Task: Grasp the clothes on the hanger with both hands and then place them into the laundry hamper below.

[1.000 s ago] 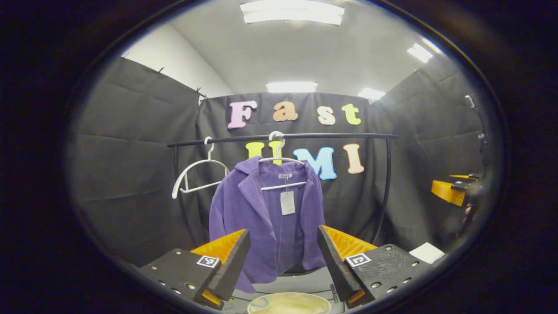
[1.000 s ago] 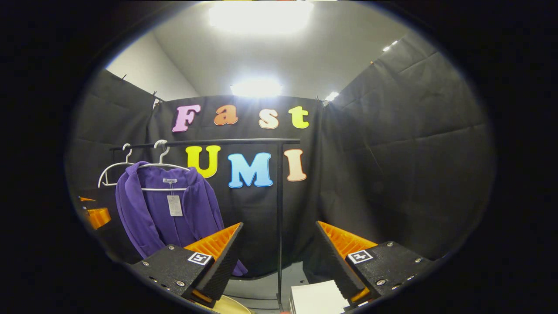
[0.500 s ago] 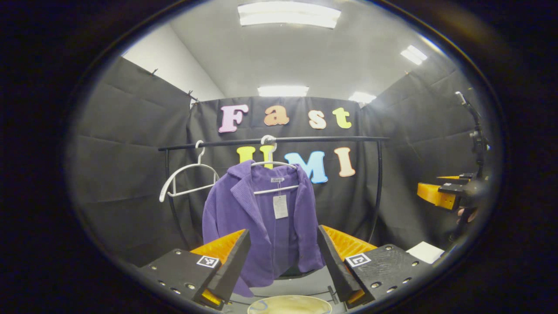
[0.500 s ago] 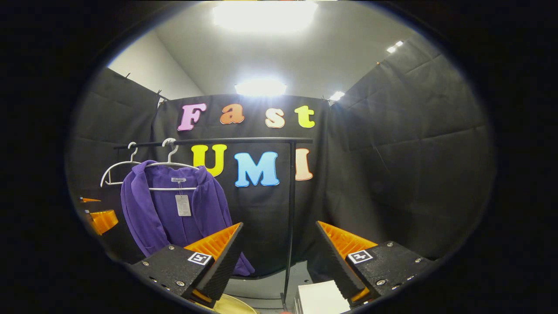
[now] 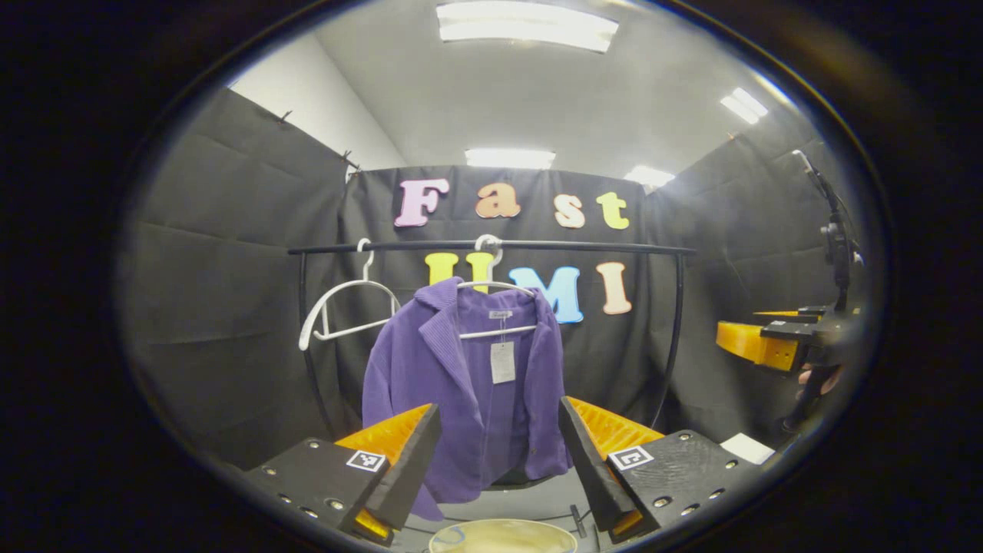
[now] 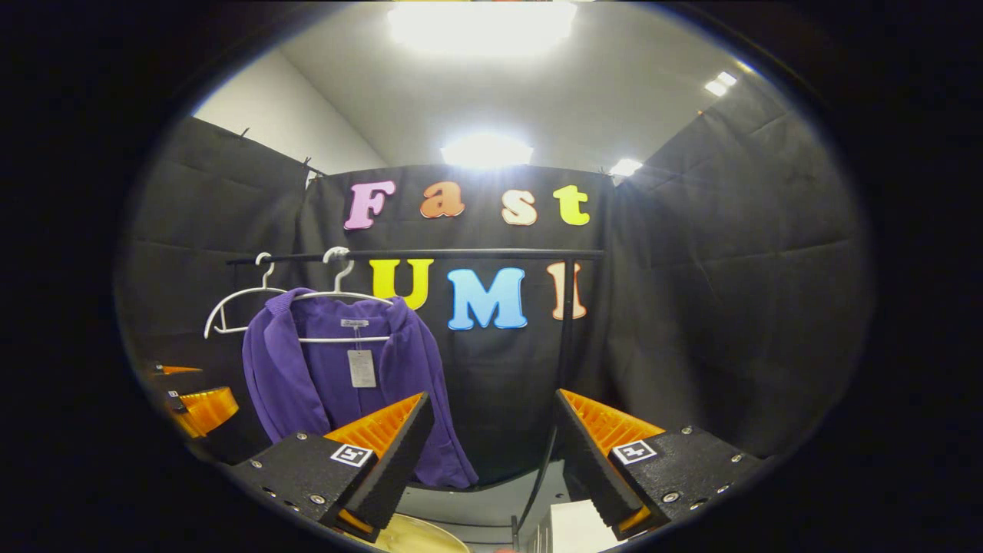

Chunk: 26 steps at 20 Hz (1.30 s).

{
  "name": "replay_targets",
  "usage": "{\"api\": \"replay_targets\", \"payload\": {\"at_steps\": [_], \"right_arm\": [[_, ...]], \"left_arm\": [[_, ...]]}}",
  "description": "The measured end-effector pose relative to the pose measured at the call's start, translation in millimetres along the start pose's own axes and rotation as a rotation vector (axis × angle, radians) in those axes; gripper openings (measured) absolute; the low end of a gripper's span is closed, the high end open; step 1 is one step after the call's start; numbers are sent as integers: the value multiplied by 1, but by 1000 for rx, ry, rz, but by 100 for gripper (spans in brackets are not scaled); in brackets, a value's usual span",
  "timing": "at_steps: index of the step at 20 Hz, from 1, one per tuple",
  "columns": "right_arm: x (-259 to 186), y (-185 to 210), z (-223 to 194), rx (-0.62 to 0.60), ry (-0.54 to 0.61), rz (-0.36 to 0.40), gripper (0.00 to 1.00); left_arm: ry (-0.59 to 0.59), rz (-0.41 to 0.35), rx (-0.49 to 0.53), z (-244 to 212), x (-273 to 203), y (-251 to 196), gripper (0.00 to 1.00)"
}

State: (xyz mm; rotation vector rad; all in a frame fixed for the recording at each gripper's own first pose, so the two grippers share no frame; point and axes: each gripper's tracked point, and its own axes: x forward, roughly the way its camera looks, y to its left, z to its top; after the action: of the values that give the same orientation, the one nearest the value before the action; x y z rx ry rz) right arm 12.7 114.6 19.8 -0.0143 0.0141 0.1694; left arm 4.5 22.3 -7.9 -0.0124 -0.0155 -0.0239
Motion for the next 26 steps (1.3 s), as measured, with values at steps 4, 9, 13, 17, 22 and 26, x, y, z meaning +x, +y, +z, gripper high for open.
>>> {"api": "replay_targets", "payload": {"at_steps": [4, 9, 13, 17, 22, 26], "right_arm": [[22, 34, 17, 53, -3, 82, 97], [56, 42, 24, 54, 42, 141, 97], [105, 79, 35, 68, 39, 202, 96], [151, 107, 34, 49, 47, 267, 96], [207, 128, 15, 63, 92, 317, 97], [245, 132, -16, 71, 148, 332, 97]], "left_arm": [[-10, 47, 17, 12, 7, 20, 94], [-12, 100, -25, 22, 34, 34, 94], [-4, 138, -59, 25, 62, 43, 88], [-9, 172, -72, 28, 99, 46, 88], [-2, 220, -101, 22, 149, 45, 88], [32, 288, -97, 8, 175, 52, 89]]}}
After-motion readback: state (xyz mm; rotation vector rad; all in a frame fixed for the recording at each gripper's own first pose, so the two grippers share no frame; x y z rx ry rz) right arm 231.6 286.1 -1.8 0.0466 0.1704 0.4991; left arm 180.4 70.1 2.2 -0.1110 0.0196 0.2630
